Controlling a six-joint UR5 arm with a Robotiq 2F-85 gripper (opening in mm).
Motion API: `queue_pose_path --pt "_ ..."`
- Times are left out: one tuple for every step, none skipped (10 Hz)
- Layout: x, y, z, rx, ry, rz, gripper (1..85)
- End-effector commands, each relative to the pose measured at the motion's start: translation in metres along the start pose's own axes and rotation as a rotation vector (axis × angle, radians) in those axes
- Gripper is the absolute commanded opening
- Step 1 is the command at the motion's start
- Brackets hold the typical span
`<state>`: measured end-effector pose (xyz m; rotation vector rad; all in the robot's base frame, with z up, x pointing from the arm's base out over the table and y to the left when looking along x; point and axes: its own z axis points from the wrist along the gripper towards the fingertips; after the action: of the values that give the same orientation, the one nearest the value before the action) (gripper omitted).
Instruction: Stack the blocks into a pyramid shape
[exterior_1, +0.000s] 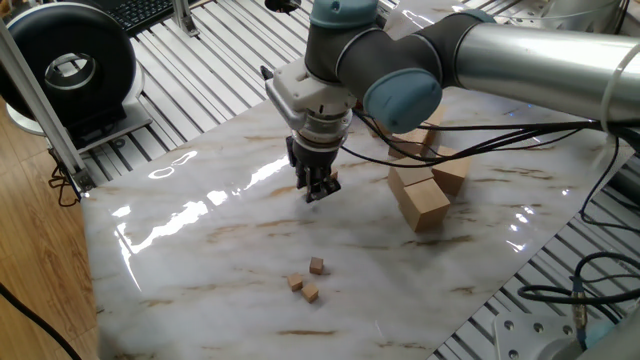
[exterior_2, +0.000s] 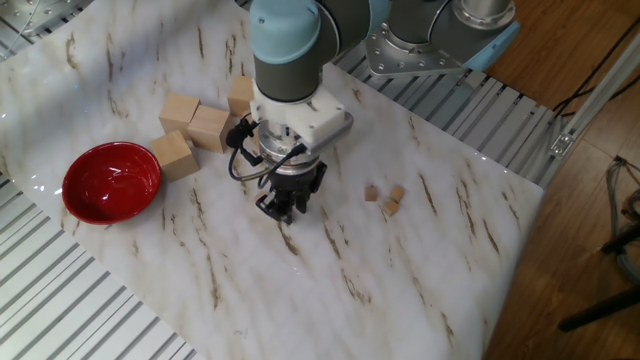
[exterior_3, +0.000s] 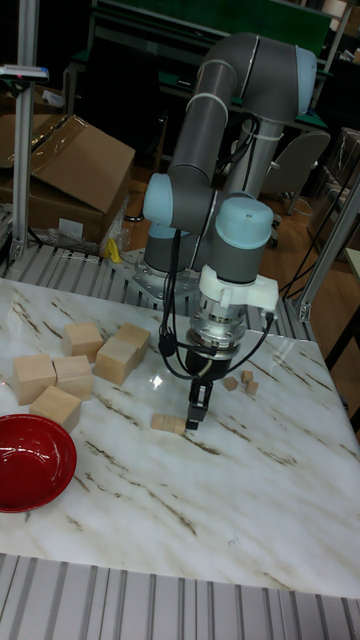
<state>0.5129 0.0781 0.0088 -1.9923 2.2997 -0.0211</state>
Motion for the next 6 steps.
queue_pose_path --pt "0.004 0.002 0.000 -0.007 0.010 0.017 33.0" --pt "0.004 0.002 0.000 -0.007 0.010 0.016 32.7" --pt "0.003 0.002 0.000 -0.007 0.004 0.016 32.7" --pt "-0.002 0.002 0.000 -0.007 -0.012 0.014 32.7" --pt "-0.006 0.002 -0.001 -0.009 -0.027 0.014 32.7" --pt "-0.010 0.003 -0.003 -0.010 -0.034 0.016 32.7"
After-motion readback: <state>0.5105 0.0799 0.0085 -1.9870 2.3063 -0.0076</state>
